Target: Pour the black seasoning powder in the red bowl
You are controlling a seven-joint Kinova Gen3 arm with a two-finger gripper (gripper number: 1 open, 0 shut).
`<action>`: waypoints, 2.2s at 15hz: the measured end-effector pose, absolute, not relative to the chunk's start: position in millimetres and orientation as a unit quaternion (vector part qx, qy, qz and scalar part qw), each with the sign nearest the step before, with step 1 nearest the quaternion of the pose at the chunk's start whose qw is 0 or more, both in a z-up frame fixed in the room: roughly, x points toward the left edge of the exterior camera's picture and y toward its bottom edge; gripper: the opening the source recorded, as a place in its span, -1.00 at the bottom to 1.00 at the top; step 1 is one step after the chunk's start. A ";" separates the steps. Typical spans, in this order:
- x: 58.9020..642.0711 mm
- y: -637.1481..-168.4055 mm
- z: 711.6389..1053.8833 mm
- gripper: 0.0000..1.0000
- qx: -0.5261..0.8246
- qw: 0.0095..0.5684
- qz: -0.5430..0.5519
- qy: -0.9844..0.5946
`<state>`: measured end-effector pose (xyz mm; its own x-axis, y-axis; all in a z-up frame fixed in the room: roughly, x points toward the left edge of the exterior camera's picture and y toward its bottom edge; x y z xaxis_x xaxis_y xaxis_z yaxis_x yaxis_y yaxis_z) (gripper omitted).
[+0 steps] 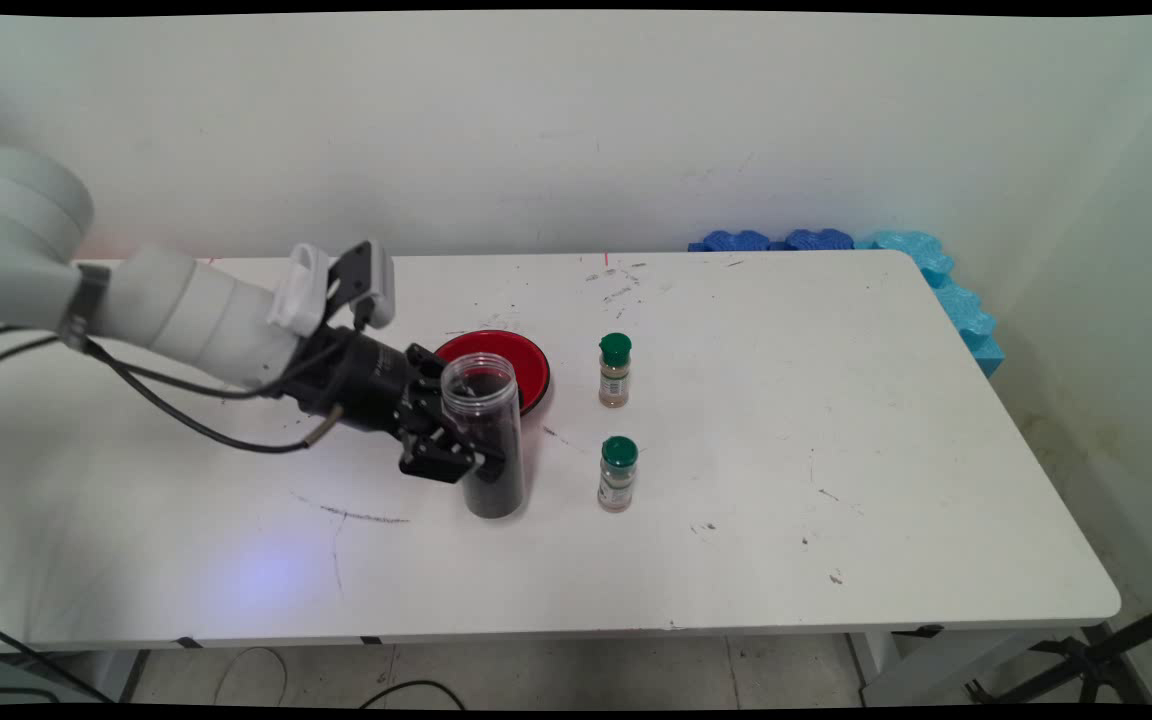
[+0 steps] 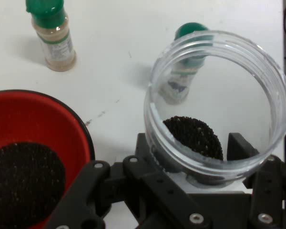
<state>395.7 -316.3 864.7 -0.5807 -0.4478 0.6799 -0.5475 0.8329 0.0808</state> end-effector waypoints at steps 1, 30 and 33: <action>397.3 -316.7 873.7 -1.00 0.282 0.361 0.067 -0.886; 406.0 -354.3 987.4 -1.00 0.387 0.302 -0.023 -0.871; 406.4 -363.0 980.3 -1.00 0.421 0.295 -0.034 -0.857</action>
<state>406.4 -363.0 980.3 -0.4710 -0.7420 0.4770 -0.7014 0.6430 0.3076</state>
